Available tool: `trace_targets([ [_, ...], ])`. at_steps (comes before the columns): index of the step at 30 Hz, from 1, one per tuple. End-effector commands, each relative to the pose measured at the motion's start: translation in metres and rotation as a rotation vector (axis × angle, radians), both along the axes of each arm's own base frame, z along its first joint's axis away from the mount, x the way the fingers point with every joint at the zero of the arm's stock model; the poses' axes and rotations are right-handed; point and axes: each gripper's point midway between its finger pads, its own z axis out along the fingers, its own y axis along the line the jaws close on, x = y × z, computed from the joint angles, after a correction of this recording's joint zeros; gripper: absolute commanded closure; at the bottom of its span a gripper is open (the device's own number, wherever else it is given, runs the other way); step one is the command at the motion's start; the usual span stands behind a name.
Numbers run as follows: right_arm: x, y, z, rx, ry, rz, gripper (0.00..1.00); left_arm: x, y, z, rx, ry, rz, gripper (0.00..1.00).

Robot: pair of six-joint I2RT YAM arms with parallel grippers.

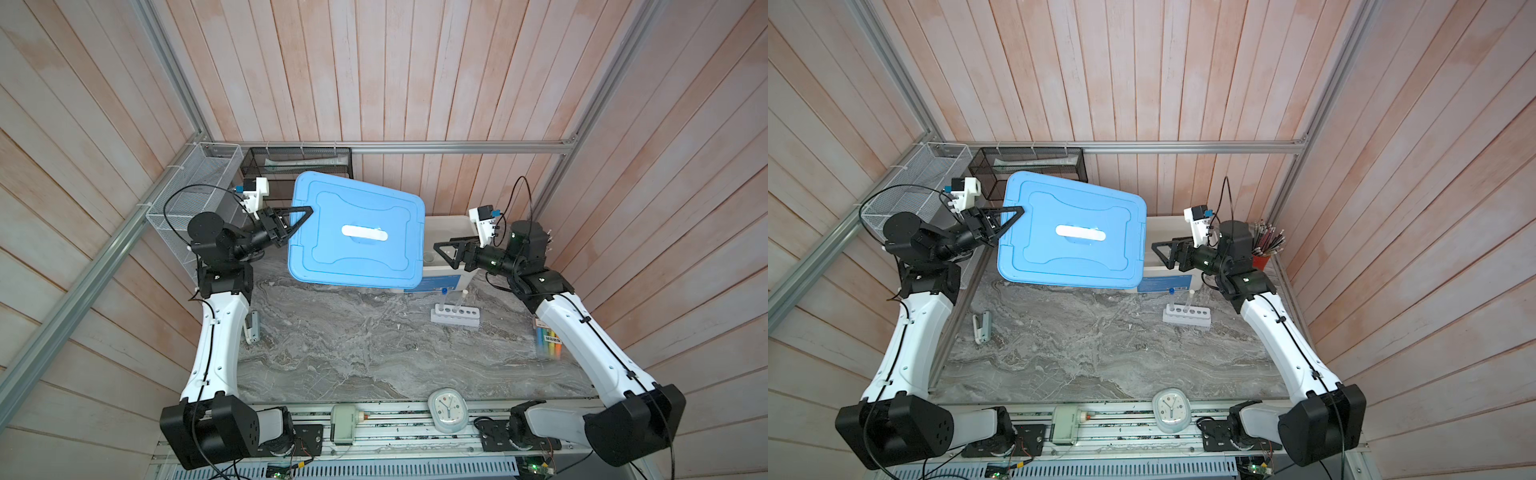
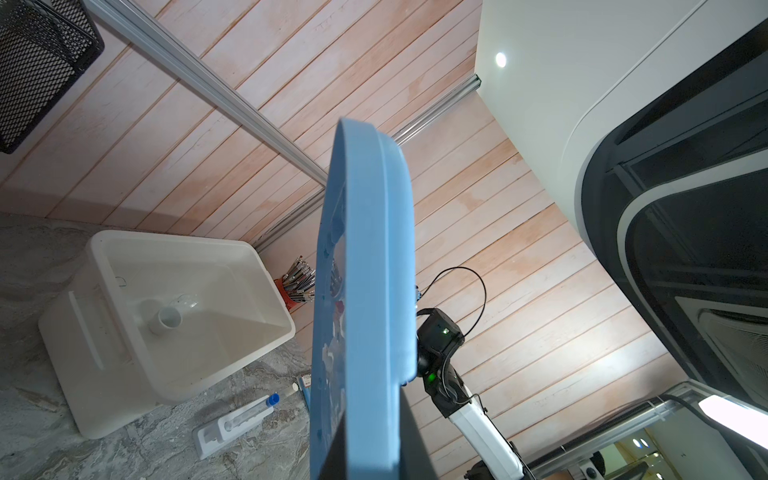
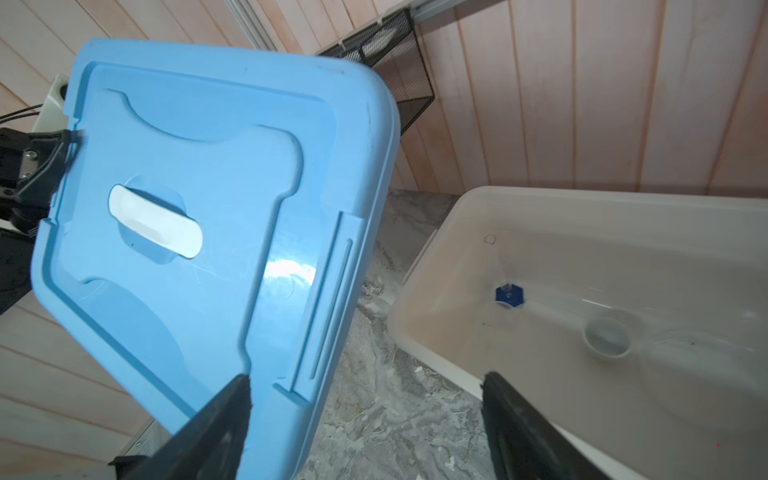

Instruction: Organize the chemistry lab equipment

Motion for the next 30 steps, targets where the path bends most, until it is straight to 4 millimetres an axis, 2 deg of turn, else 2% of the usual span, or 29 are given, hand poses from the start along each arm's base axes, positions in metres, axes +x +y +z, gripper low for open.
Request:
trace_targets([
  [1,-0.013,0.016,0.020,0.096,-0.056,0.142,0.13,-0.018,-0.002,0.022,0.011,-0.082,-0.006,0.99],
  [7,-0.006,0.029,0.011,0.119,-0.093,0.235,0.13,-0.021,-0.002,0.023,0.008,-0.083,-0.002,1.00],
  [8,-0.006,0.031,0.010,0.159,-0.031,0.248,0.14,-0.021,-0.002,0.023,0.008,-0.083,-0.002,1.00],
  [16,-0.006,0.052,0.011,0.185,-0.043,0.318,0.18,-0.016,-0.002,0.018,-0.001,-0.069,0.004,1.00],
  [24,-0.007,0.060,0.012,0.243,-0.032,0.360,0.33,-0.005,-0.006,0.006,0.005,-0.050,0.009,1.00],
  [30,-0.007,0.059,0.016,0.253,-0.028,0.355,0.44,0.012,-0.011,-0.009,0.012,-0.019,0.016,1.00],
])
